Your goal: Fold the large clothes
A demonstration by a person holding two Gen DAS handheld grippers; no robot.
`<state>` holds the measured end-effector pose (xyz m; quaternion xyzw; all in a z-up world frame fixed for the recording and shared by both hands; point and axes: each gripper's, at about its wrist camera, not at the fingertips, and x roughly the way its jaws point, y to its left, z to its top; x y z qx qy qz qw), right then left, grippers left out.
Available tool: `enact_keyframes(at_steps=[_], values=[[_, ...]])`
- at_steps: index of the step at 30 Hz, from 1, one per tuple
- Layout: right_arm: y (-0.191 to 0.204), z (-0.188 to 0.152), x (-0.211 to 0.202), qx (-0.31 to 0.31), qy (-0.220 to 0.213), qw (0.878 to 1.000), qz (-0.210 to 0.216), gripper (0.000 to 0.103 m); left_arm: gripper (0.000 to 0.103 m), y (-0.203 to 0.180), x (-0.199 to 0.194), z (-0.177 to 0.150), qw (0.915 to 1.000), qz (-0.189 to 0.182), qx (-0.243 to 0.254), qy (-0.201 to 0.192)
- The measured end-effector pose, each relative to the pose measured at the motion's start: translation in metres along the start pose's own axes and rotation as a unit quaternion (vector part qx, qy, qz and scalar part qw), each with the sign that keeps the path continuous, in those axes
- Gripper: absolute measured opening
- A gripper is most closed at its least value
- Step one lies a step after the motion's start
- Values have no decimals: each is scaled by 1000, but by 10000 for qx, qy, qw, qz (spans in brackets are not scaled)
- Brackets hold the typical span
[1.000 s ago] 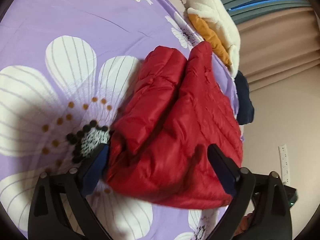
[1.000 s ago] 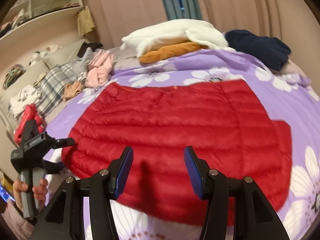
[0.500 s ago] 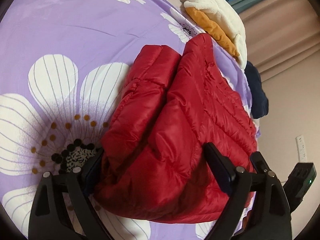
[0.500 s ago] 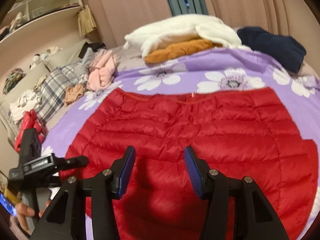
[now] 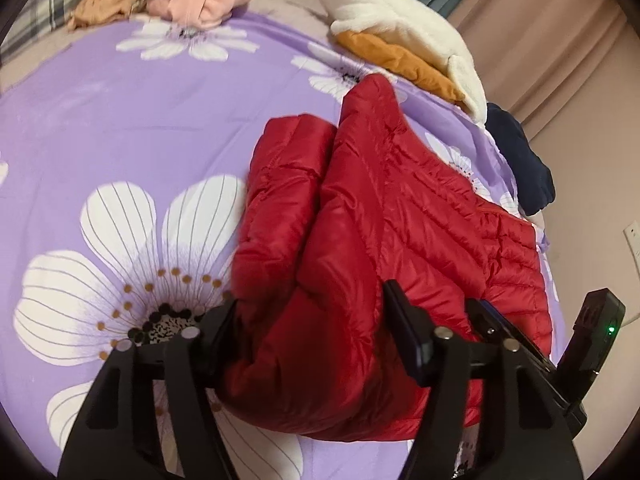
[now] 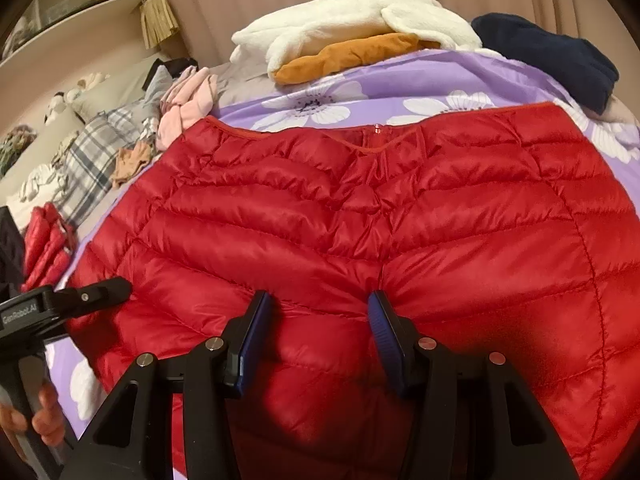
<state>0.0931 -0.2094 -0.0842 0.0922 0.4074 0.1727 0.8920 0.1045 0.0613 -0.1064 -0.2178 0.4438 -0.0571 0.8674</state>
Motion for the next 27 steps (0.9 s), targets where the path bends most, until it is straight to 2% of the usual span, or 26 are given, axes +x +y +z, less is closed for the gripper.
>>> enact_keyframes(at_steps=[4,8,19,27], values=[[-3,0,1,89,-7,9999,50,53,53,-12,-11,0,9995,76,219,-193],[-5,-1,1,170,-19,9998,102,53,49,-23,-19,0,9985,106,414,-337],[-14,-3,2,401,-31,9986,331,51,48,-65,-42,-3,9916,60,1094,-683],[-20,-6,2,568,-41,9971,514,48,48,-93,-50,-5,9855,18,1502,-793]])
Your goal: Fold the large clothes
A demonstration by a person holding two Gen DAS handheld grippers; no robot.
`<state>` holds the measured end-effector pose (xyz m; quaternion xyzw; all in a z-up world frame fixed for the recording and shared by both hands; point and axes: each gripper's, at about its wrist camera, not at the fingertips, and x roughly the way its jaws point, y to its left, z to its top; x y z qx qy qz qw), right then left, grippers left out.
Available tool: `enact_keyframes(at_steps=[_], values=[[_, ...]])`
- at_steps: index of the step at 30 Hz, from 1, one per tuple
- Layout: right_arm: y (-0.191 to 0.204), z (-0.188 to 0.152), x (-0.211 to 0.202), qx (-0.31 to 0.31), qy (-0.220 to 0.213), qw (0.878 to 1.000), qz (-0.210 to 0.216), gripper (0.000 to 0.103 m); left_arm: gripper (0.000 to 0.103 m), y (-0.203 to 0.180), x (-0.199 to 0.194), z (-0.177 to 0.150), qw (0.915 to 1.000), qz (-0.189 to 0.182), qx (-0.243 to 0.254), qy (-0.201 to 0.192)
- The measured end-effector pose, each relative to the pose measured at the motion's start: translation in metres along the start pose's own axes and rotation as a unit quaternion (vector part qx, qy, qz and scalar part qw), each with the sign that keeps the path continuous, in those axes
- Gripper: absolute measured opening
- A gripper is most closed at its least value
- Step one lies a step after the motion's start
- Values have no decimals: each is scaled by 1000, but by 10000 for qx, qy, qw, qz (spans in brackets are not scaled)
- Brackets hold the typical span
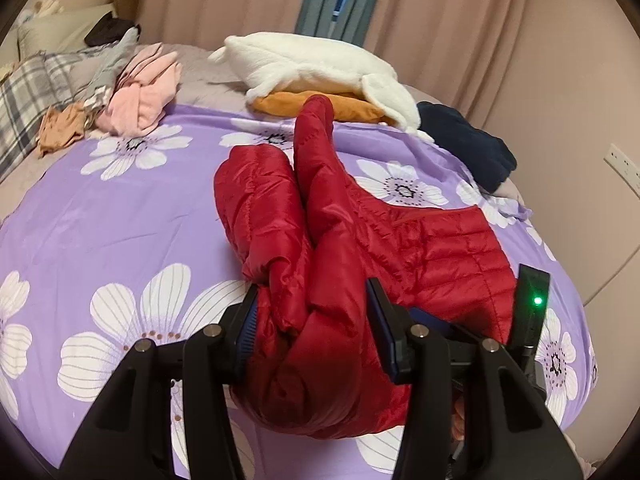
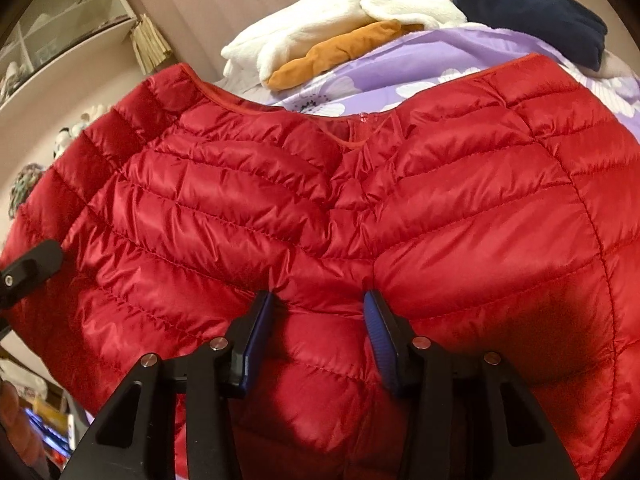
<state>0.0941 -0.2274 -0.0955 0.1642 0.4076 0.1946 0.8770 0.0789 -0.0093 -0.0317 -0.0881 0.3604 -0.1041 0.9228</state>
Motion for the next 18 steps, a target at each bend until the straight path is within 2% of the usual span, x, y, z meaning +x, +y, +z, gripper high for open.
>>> enact_keyframes(at_steps=[18], values=[[-11,-5,3,186,-29,9994,285,44,48,-52,-6,4,9976,-139,671,5]])
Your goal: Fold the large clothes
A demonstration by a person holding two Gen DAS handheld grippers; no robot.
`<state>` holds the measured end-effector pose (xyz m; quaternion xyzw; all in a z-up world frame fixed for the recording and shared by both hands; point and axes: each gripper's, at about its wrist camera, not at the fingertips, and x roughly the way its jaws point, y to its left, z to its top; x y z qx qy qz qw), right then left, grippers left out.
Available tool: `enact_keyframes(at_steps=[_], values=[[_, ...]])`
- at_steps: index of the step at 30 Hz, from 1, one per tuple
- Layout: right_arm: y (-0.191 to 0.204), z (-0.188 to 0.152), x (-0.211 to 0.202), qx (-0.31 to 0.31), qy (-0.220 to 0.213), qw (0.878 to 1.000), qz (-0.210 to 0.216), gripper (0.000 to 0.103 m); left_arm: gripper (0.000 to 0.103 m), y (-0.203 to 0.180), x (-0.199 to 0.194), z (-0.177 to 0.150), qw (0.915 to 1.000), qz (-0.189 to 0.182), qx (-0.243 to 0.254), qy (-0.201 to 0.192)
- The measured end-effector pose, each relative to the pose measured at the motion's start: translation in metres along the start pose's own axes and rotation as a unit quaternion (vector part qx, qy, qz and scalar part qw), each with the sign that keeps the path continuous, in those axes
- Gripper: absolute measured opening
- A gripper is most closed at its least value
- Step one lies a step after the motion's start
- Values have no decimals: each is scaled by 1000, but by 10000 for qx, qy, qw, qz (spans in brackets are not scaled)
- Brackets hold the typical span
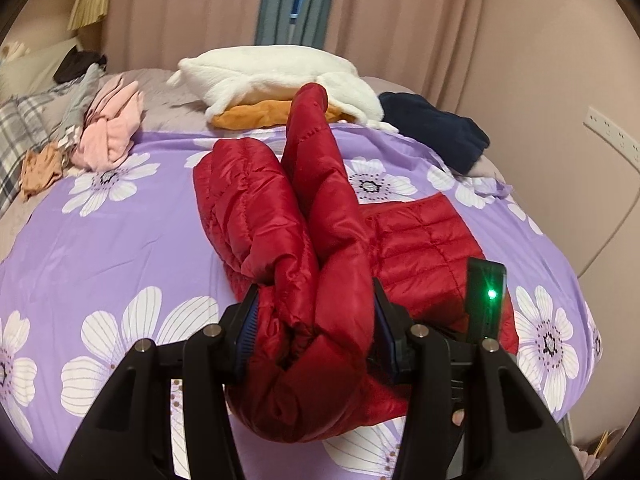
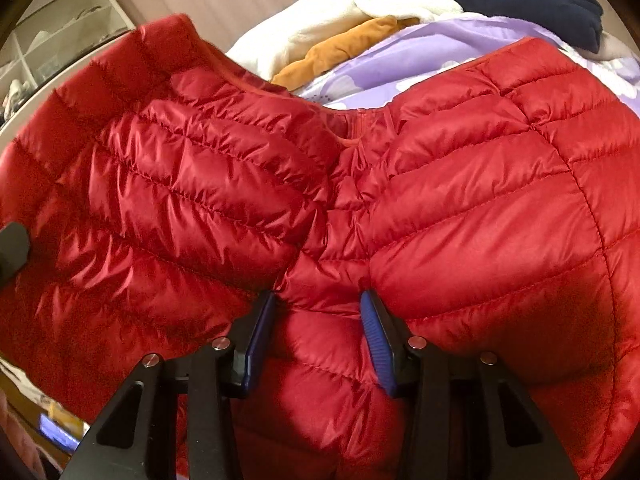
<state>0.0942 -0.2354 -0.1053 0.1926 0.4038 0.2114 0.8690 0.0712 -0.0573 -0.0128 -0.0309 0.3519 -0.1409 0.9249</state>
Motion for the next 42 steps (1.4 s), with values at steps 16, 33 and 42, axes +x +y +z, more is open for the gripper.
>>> enact_keyframes(at_steps=[16,33,42], values=[[-29,6,-83,197,-559,9981,-182,44,48,-46,15,4,9984,-141,512,182],[-92,-25,-111,949,-705,9896,-816,43,49,-114,51,-25,9841,-556,1531,704],[-125,-43,-145,2012,-1177,9714,448,46,54,-127,74,-42,9726,-790,1921,1045]])
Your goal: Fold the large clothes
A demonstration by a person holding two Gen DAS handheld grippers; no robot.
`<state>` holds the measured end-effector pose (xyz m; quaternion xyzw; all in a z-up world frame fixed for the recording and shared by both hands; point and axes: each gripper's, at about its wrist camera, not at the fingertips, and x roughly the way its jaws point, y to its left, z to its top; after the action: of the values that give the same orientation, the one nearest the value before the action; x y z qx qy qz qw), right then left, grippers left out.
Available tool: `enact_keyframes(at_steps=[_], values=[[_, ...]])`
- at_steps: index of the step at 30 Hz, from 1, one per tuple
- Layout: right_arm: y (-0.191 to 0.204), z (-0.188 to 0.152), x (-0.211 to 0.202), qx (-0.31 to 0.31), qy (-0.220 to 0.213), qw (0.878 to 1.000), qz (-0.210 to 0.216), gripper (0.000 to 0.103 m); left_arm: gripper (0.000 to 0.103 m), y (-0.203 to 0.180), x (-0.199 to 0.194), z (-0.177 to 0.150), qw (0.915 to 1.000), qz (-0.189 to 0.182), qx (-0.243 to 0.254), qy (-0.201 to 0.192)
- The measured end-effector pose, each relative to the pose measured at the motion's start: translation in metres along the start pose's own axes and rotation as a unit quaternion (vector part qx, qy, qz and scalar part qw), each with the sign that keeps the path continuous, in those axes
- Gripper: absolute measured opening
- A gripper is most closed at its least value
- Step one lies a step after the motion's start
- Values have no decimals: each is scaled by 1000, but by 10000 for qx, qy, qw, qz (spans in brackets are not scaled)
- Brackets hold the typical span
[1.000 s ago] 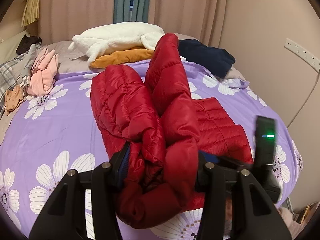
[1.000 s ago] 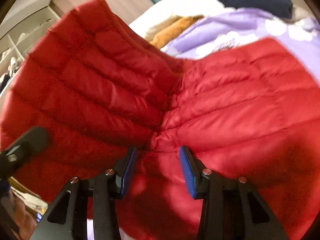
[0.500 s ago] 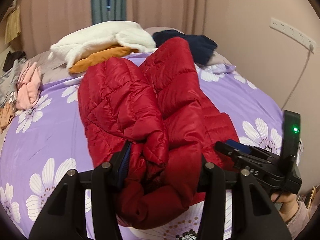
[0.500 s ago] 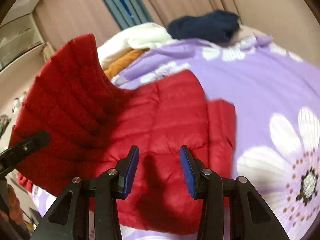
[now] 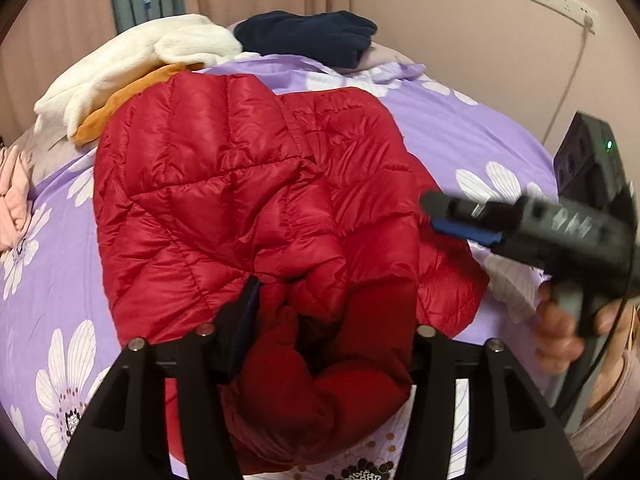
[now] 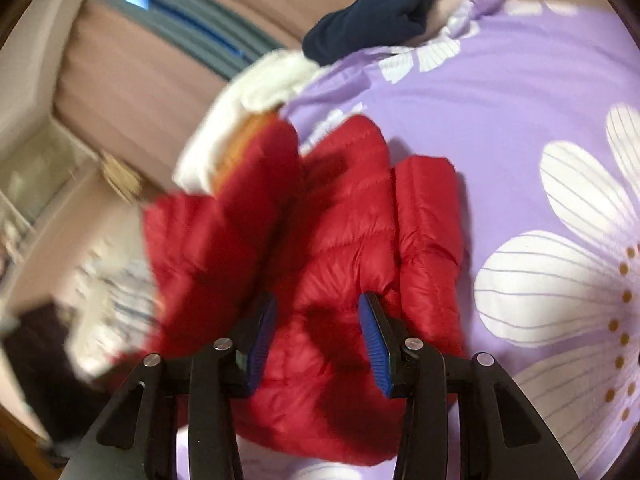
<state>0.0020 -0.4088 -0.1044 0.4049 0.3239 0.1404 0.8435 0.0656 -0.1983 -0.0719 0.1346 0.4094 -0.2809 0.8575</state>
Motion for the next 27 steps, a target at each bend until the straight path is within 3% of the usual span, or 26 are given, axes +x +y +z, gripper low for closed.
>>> enact_keyframes(at_steps=[1,5,10,11,12,13,15,20,22,27], values=[[-4,2,-5,138,-48,9997,204,52,55,-2,1,0,10000,7,45,3],[2,8,-8,172,3,9978,638,56,62,-7,2,1,9999,-41,128,14],[32,17,13,-202,277,9974,635,55,63,-10,2,2,9998,-32,201,55],[35,20,18,-278,319,9977,523,53,64,-11,1,2,9998,-50,206,63],[39,22,24,-413,343,9979,350,32,65,-11,1,2,9998,-60,200,70],[42,24,28,-529,357,9976,279,17,67,-11,0,2,9998,-90,191,72],[48,26,31,-782,333,9964,-19,10,68,-11,-4,4,9998,-138,162,51],[58,22,14,-1305,-149,9911,-201,6,72,-13,-28,7,9986,-513,41,-122],[47,25,8,-1100,-304,9934,-134,6,74,-10,-43,10,9963,-831,-82,-225],[-2,20,22,-286,-90,9986,-437,6,76,7,-74,15,9850,-1570,-515,-503]])
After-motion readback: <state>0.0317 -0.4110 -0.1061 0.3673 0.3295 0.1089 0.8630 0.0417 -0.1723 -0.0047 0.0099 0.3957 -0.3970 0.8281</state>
